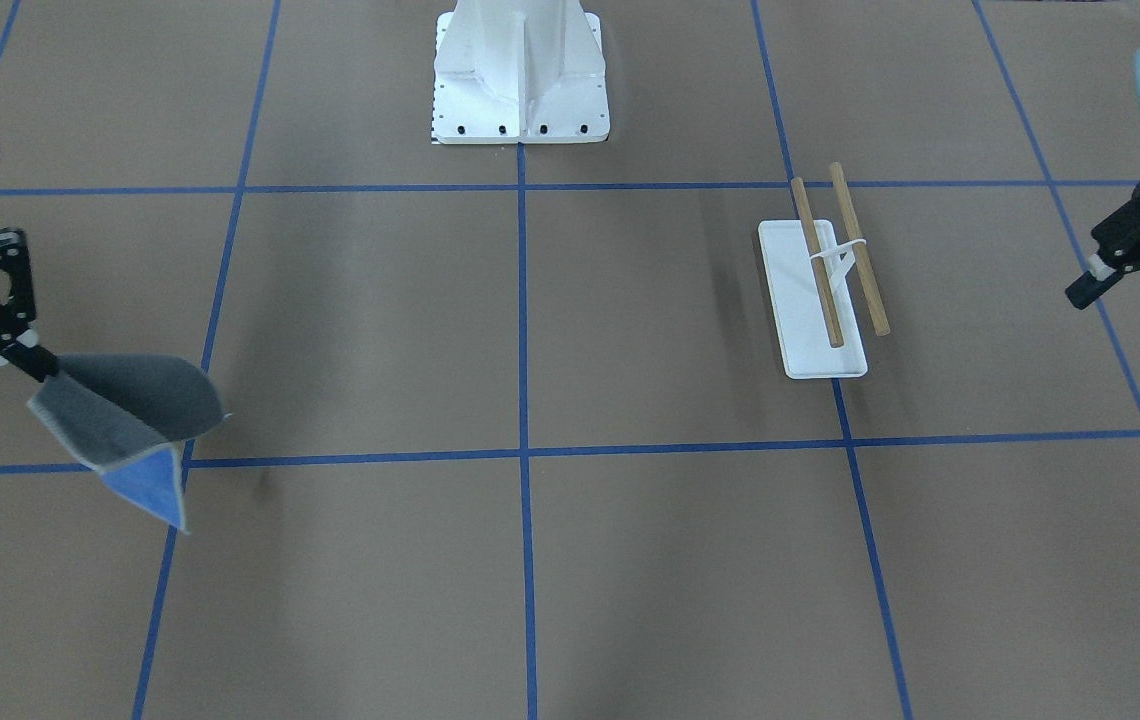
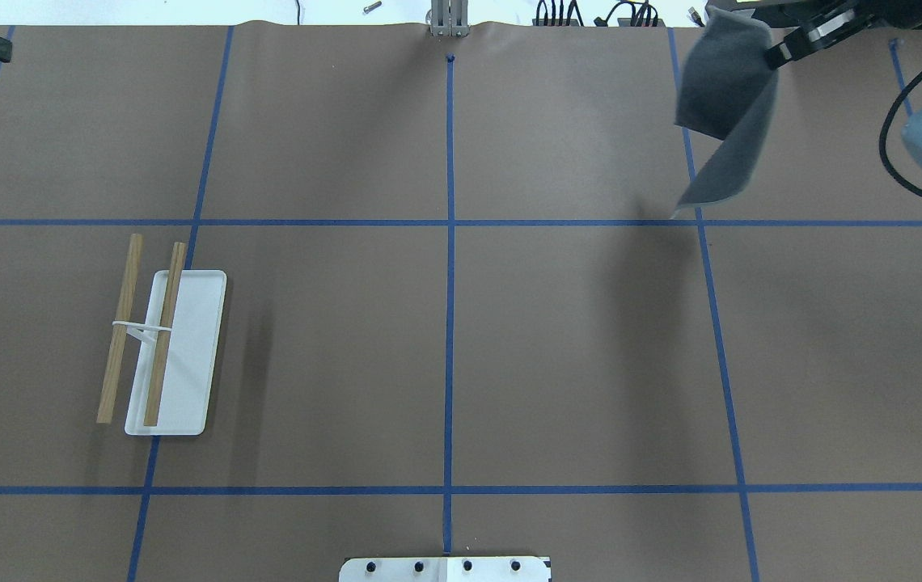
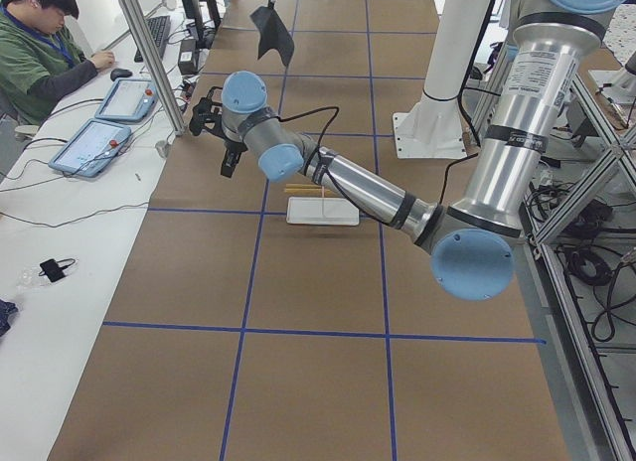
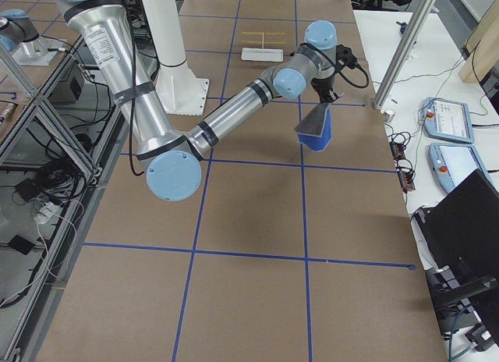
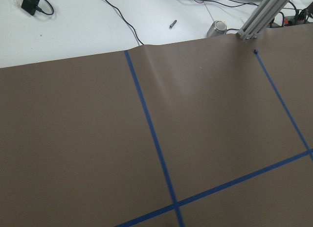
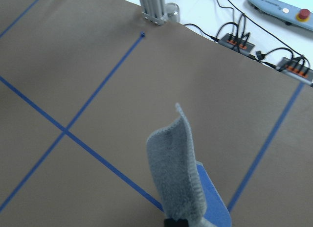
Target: Hang towel on rack
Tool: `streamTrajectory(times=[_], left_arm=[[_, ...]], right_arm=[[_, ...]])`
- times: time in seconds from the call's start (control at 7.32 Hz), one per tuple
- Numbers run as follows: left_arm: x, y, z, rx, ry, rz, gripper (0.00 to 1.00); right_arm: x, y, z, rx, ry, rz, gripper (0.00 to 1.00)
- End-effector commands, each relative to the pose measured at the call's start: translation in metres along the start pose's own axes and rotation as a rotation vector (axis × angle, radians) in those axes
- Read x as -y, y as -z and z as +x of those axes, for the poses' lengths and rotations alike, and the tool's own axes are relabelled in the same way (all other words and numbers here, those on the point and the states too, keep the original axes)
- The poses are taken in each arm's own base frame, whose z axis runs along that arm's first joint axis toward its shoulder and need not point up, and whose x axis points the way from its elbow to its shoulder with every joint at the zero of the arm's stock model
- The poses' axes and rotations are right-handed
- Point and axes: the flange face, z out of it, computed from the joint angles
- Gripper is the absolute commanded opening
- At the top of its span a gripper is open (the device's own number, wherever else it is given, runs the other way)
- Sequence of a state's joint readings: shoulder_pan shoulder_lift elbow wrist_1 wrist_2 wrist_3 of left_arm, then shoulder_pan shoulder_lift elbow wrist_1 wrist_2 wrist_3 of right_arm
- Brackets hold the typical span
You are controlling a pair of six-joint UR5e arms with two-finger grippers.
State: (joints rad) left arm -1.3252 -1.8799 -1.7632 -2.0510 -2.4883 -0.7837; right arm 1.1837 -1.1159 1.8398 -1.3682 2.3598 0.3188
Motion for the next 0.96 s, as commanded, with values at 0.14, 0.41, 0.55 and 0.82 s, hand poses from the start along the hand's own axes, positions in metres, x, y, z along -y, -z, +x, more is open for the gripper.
streamTrajectory(times=[0.14, 0.41, 0.55, 0.82], left_arm=[[0.001, -0.074, 0.130, -0.068, 0.380, -0.030, 0.97], [-0.033, -0.147, 0.230, -0.090, 0.540, -0.037, 0.97], [-0.044, -0.159, 0.259, -0.108, 0.641, -0.060, 0.97], [-0.052, -0.166, 0.290, -0.130, 0.793, -0.081, 0.97]], right_arm=[[0.029, -0.054, -0.128, -0.044, 0.113, 0.086, 0.00], [0.023, -0.094, -0.197, -0.073, 0.136, 0.192, 0.00], [0.020, -0.103, -0.224, -0.090, 0.160, 0.224, 0.00], [0.013, -0.124, -0.275, -0.131, 0.196, 0.280, 0.00]])
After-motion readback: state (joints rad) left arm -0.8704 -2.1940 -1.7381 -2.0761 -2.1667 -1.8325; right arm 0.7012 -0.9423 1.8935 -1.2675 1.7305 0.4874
